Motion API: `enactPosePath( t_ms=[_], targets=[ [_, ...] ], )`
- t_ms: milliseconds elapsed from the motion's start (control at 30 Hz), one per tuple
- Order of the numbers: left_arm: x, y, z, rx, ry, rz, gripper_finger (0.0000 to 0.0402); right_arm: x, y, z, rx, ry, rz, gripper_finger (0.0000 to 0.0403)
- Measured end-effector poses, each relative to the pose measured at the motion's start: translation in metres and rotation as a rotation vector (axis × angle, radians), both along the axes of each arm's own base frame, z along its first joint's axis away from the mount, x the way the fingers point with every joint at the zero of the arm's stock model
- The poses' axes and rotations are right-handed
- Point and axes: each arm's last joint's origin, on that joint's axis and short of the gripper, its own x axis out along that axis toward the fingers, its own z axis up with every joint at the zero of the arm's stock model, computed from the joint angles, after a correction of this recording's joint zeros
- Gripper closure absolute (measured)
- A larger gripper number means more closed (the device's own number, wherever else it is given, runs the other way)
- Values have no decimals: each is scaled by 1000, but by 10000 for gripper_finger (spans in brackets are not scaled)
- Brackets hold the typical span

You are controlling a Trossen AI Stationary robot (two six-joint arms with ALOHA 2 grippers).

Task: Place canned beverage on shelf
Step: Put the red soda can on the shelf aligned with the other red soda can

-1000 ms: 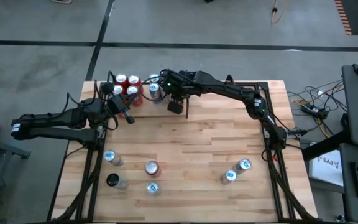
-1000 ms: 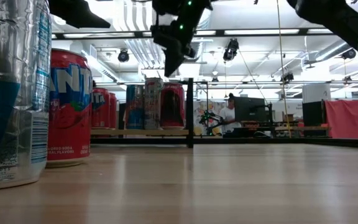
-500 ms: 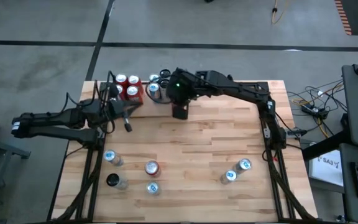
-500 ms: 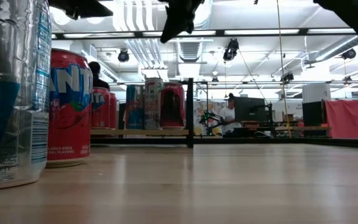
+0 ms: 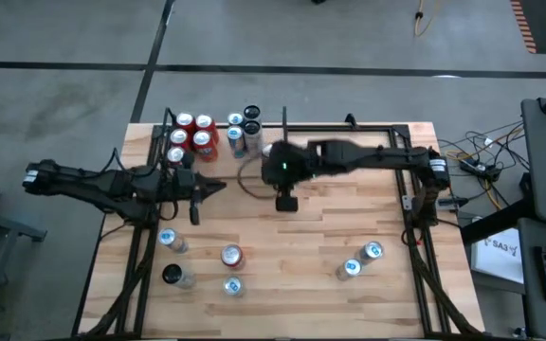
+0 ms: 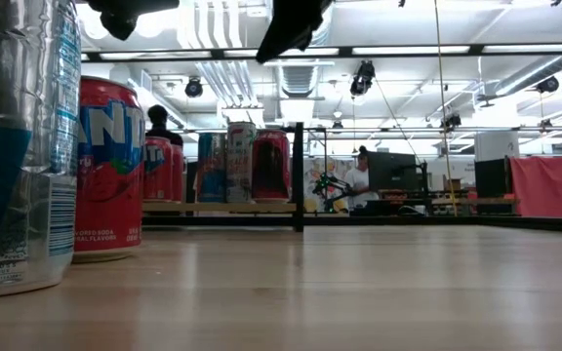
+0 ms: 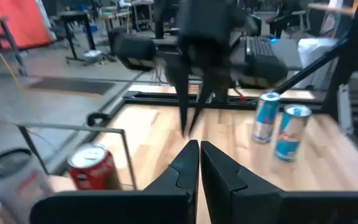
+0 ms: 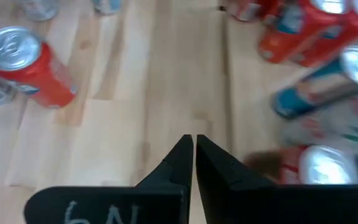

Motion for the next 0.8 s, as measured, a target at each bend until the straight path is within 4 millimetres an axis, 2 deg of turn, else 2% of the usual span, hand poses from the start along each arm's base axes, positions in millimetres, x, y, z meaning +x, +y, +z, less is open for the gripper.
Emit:
enactPosePath(
  t_ms=[233, 367, 533, 700, 800],
  targets=[
    [6, -3, -7, -157, 28, -14, 402, 11, 31, -49, 28, -125, 89, 394],
    [12, -6, -11, -285, 41, -40, 402, 12, 46, -66, 69, -141, 174, 394],
    [20, -19, -18, -397, 79, -112, 402, 8, 62, -77, 90, -129, 206, 394],
    [30, -43, -33, -494, 172, -159, 402, -3, 76, -76, 97, -60, 233, 394],
    [34, -55, -40, -487, 259, -182, 401, -12, 81, -73, 103, -10, 240, 394]
  ],
)
